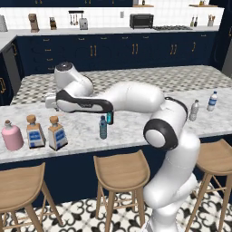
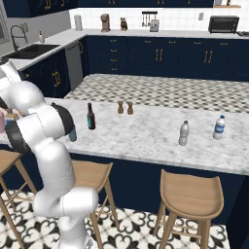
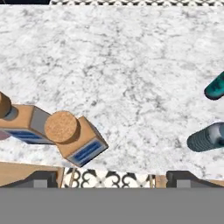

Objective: Move the plastic bottles in the middle to the plastics group, and the glass bottles in the middle to the glass group.

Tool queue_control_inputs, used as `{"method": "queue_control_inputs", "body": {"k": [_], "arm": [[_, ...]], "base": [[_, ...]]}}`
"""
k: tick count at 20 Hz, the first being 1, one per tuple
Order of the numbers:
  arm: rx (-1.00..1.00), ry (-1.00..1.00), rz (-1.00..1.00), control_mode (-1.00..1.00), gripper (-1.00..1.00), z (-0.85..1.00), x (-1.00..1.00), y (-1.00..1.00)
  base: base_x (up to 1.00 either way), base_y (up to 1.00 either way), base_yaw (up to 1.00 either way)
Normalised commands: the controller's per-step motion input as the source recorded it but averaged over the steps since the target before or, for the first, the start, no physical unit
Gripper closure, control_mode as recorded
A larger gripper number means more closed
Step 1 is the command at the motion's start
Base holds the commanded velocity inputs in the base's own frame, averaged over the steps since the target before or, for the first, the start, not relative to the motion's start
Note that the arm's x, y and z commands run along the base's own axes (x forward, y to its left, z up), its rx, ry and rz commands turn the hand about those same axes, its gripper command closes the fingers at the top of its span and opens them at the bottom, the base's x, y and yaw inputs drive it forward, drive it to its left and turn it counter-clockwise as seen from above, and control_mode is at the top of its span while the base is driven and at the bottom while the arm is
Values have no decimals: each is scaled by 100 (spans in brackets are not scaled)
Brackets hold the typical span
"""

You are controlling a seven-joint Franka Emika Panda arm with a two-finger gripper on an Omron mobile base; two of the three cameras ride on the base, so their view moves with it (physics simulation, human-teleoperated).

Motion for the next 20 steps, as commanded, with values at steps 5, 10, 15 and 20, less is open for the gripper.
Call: {"method": "queue_control_inputs", "body": {"k": [5,10,15,20], "arm": [[5,2,-23,-100,-100,0,-52,-100],[4,0,-8,-100,-100,0,-22,-98],[3,1,2,-100,-100,-1,3,-68],[0,0,5,-100,-100,-12,2,-39]], "base": [[0,0,0],[0,0,0],[0,0,0],[0,0,0]]}}
